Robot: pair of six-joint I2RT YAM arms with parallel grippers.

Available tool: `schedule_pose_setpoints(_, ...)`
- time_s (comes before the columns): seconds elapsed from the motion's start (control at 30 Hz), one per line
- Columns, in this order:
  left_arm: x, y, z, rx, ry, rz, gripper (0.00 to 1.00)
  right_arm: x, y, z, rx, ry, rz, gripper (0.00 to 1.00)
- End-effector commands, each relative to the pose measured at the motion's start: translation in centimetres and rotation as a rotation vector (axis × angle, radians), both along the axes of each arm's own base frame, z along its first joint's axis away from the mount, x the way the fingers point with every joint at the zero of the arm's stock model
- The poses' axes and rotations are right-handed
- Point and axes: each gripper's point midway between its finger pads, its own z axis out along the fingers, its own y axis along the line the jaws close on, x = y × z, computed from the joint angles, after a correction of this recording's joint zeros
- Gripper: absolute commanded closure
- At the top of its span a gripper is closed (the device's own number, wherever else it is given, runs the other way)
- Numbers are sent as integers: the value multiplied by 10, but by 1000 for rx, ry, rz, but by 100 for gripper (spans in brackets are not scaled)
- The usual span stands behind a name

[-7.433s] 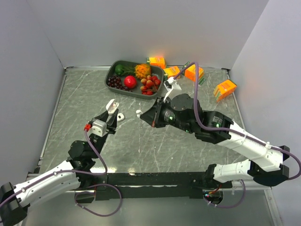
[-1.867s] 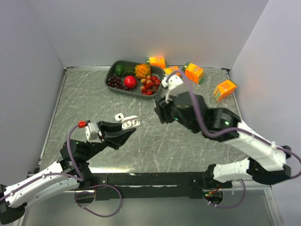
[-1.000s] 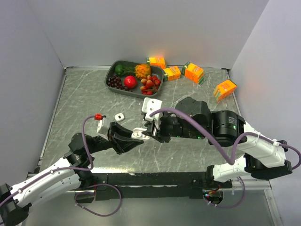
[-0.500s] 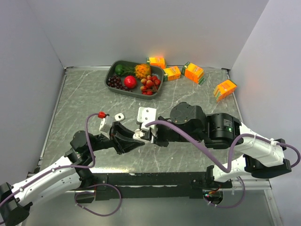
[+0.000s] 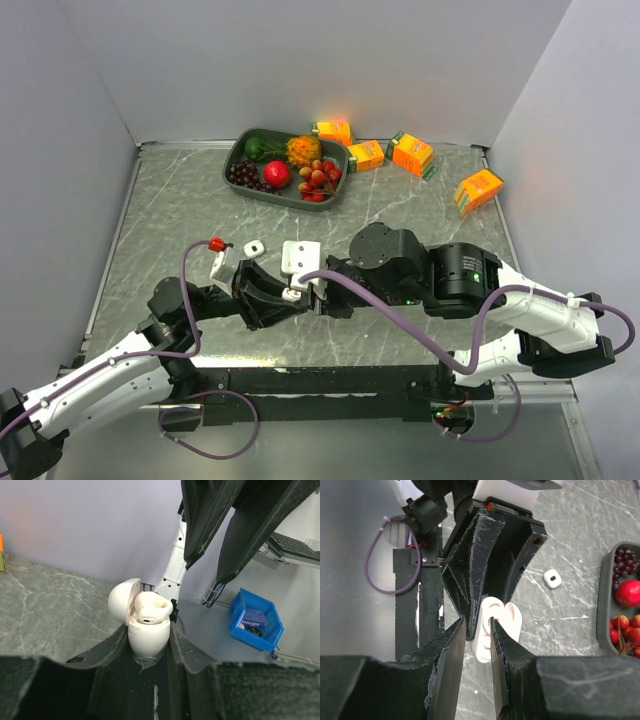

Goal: Insert the wireless bluetooth earbuds into the charging case
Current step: Adjust the earbud with the charging case.

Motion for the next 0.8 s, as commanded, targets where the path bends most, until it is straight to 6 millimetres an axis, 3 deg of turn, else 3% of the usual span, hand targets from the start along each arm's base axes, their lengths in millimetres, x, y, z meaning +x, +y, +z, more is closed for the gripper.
schedule_pose_setpoints(0.0,-9,4,25,-44,-37,-36,99,-6,8,1,3,-24,53,66)
schedule_pose_setpoints(0.57,-12,6,29,-51,-46,-43,99,-2,10,-18,-59,-30,29,70)
schedule_pose_setpoints(0.77,-14,6,31,-55,-50,-51,99,8,9,-24,-81,-54,-19,72)
